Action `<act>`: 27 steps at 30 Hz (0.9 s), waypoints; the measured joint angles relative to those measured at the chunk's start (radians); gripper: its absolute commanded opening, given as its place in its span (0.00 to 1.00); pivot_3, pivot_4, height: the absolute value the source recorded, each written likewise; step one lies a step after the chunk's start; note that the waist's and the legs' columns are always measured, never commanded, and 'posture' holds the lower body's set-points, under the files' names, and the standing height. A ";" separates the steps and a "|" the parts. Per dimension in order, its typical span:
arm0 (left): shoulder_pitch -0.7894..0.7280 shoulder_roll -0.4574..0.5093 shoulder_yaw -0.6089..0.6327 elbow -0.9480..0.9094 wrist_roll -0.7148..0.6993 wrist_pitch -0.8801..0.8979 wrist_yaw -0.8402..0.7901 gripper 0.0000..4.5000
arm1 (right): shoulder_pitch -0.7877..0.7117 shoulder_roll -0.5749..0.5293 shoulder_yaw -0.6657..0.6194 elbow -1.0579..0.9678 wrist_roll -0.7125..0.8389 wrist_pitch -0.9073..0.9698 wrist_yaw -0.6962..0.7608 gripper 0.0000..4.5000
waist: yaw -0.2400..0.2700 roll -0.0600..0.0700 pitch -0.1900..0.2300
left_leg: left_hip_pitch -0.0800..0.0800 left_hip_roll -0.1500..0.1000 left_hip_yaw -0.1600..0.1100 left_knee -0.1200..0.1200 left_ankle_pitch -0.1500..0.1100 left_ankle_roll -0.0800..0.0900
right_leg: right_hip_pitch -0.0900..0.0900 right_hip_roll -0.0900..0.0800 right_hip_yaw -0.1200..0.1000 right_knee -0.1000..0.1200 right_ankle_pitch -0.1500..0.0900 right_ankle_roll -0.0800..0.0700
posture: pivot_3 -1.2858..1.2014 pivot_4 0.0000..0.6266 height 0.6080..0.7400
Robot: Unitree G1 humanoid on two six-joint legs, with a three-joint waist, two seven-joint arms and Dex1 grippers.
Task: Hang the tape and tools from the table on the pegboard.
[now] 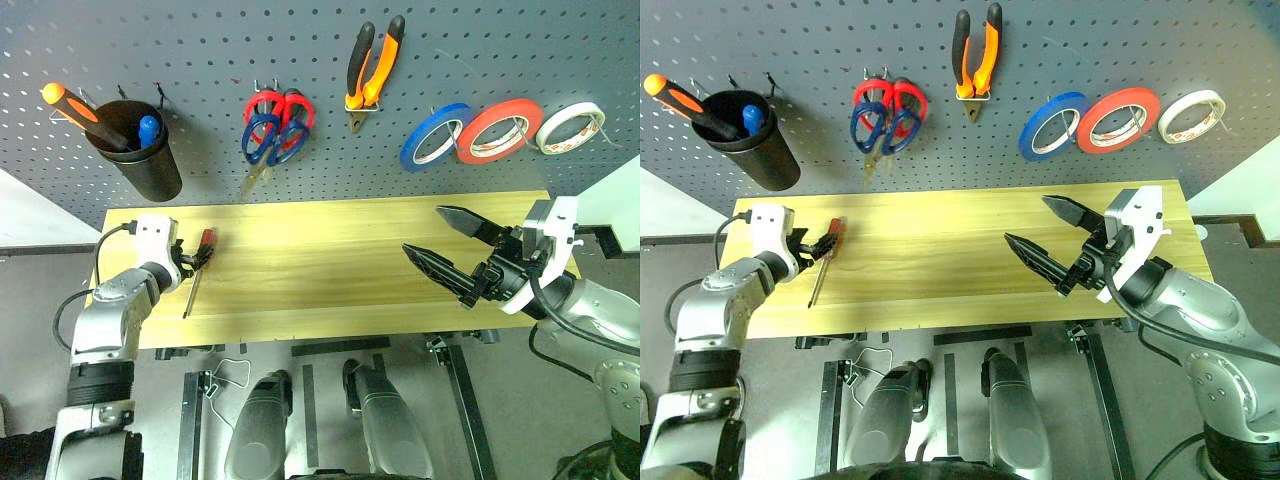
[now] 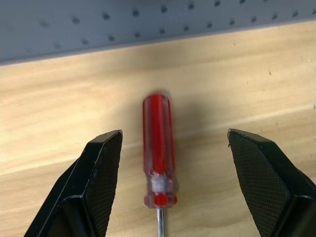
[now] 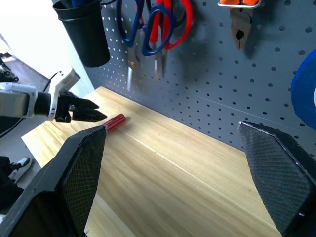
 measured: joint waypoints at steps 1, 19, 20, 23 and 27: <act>-0.011 0.005 -0.004 0.013 -0.001 0.015 -0.011 0.79 | 0.001 -0.001 0.000 0.000 0.001 0.001 0.000 1.00 | 0.000 0.000 0.000 | 0.000 0.000 0.000 0.000 0.000 0.000 | 0.000 0.000 0.000 0.000 0.000 0.000 | 0.53 0.62 1.00; -0.112 0.054 -0.031 0.264 0.050 0.003 -0.044 0.79 | 0.030 -0.040 -0.006 -0.011 0.028 0.023 -0.016 1.00 | -0.003 -0.001 0.006 | -0.001 0.000 0.000 -0.001 0.000 0.000 | -0.002 -0.001 0.000 0.000 0.000 0.000 | 0.52 0.65 1.00; -0.112 0.051 -0.031 0.280 0.051 -0.004 -0.042 0.79 | 0.030 -0.041 -0.006 -0.011 0.029 0.025 -0.018 1.00 | -0.003 -0.002 0.007 | -0.001 0.000 0.000 -0.001 0.000 0.000 | -0.002 -0.001 0.000 0.000 0.000 0.000 | 0.52 0.65 1.00; -0.112 0.035 -0.039 0.311 0.060 -0.018 -0.026 0.79 | 0.030 -0.044 -0.006 -0.011 0.033 0.035 -0.024 1.00 | -0.002 -0.002 0.010 | -0.001 0.000 0.000 -0.001 0.000 0.000 | -0.002 -0.001 0.000 -0.001 0.000 0.000 | 0.52 0.65 1.00; -0.122 0.030 -0.040 0.332 0.069 -0.042 -0.024 0.79 | 0.032 -0.048 -0.012 -0.017 0.039 0.038 -0.026 1.00 | -0.002 -0.001 0.010 | -0.001 0.000 0.000 -0.001 0.000 0.000 | -0.002 -0.001 0.000 0.000 0.000 0.000 | 0.51 0.65 1.00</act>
